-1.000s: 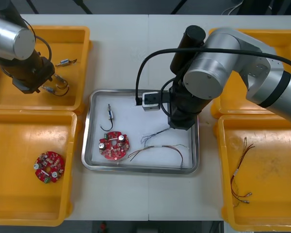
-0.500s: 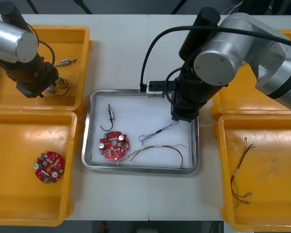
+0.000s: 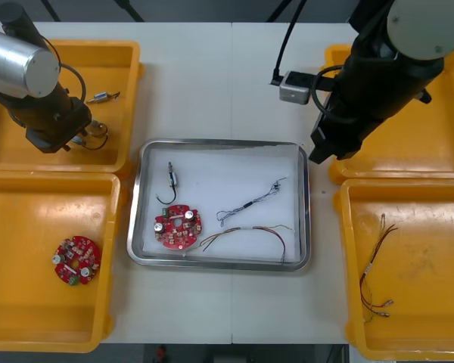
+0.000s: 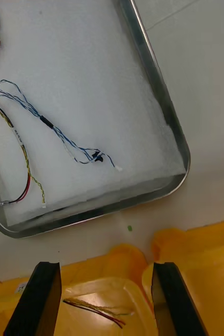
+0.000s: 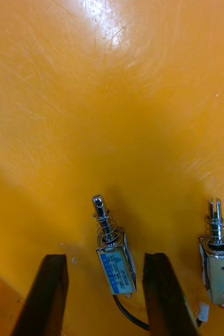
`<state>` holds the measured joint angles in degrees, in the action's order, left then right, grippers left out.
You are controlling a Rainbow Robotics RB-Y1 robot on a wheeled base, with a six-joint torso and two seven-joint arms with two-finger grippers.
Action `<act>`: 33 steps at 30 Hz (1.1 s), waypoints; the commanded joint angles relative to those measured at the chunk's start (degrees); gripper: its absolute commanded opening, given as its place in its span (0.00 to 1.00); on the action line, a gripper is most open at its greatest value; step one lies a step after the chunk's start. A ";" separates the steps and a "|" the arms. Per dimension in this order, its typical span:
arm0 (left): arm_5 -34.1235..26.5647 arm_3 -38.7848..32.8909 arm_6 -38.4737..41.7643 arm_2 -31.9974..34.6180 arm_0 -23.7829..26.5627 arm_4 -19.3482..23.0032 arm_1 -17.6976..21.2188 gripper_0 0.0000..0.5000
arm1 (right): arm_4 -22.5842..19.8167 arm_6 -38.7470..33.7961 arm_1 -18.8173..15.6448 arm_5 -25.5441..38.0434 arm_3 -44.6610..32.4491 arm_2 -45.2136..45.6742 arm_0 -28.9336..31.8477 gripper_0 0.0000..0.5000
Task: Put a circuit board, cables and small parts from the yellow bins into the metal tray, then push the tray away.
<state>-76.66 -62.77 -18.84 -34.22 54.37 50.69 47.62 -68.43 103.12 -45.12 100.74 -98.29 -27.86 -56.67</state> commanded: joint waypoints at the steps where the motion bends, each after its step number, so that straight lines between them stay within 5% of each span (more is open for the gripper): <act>1: -0.59 -0.16 -4.89 -1.29 -0.49 0.29 -0.34 0.03 | 0.32 -7.31 -3.84 1.39 -7.00 8.08 5.08 1.00; 19: -1.12 -0.16 -6.73 -1.37 -0.67 0.11 -0.34 0.01 | 2.43 -31.66 -11.31 6.84 -21.42 30.32 27.49 1.00; 22: -1.38 -0.16 -7.00 -1.37 -0.67 0.03 -0.34 0.30 | 3.66 -34.47 -11.57 7.19 -23.00 33.40 31.27 1.00; 23: -1.65 -0.24 -7.08 -1.37 -0.67 0.03 -0.34 0.55 | 4.19 -35.26 -11.57 7.19 -23.61 34.36 32.76 1.00; 25: -1.82 -0.24 -7.35 -1.29 -0.67 -0.06 -0.25 0.76 | 4.71 -36.41 -11.66 7.19 -24.32 35.51 34.87 1.00; 33: -2.70 -0.68 -8.49 -0.50 -0.67 -1.56 -0.34 0.79 | 8.14 -38.16 -11.83 4.99 -25.90 38.85 42.69 1.00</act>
<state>-78.30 -62.79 -22.95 -34.58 54.26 50.20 47.62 -61.18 66.89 -54.39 107.09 -122.58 8.43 -16.90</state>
